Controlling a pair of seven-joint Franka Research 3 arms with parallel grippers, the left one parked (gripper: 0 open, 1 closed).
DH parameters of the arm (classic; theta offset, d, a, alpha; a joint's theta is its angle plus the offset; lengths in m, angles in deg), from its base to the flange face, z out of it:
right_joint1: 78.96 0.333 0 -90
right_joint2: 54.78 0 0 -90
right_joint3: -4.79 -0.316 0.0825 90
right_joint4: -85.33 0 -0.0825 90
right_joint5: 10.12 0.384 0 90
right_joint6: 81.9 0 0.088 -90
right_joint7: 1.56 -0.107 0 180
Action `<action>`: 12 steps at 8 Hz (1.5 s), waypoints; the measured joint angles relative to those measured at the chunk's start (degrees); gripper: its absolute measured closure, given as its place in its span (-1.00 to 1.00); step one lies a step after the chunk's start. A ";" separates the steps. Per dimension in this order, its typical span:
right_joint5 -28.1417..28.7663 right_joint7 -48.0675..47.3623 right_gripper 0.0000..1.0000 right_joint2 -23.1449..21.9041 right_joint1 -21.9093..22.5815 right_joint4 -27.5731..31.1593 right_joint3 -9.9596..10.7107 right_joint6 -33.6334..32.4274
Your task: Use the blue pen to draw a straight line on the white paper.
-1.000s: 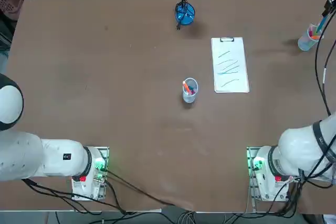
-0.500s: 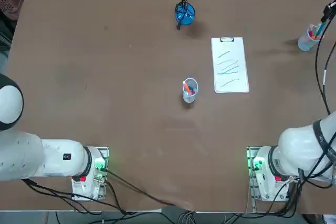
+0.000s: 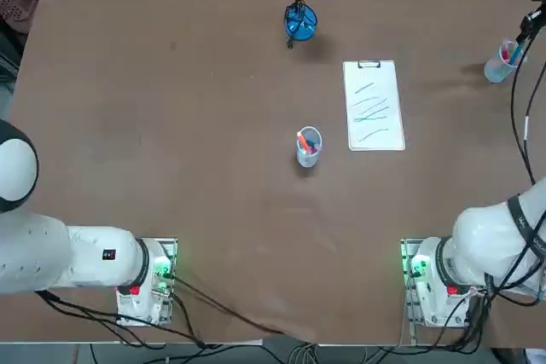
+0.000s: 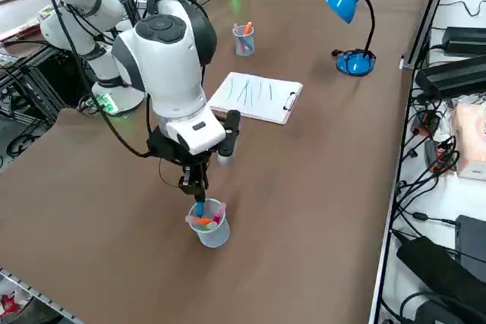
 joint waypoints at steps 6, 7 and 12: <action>0.39 0.00 -0.96 -0.15 1.73 -2.33 -1.11 -1.88; 1.89 -0.02 -0.98 -0.87 2.22 -4.16 -1.92 -4.98; 8.76 -15.64 -1.00 -8.05 10.02 -19.63 -5.01 -30.57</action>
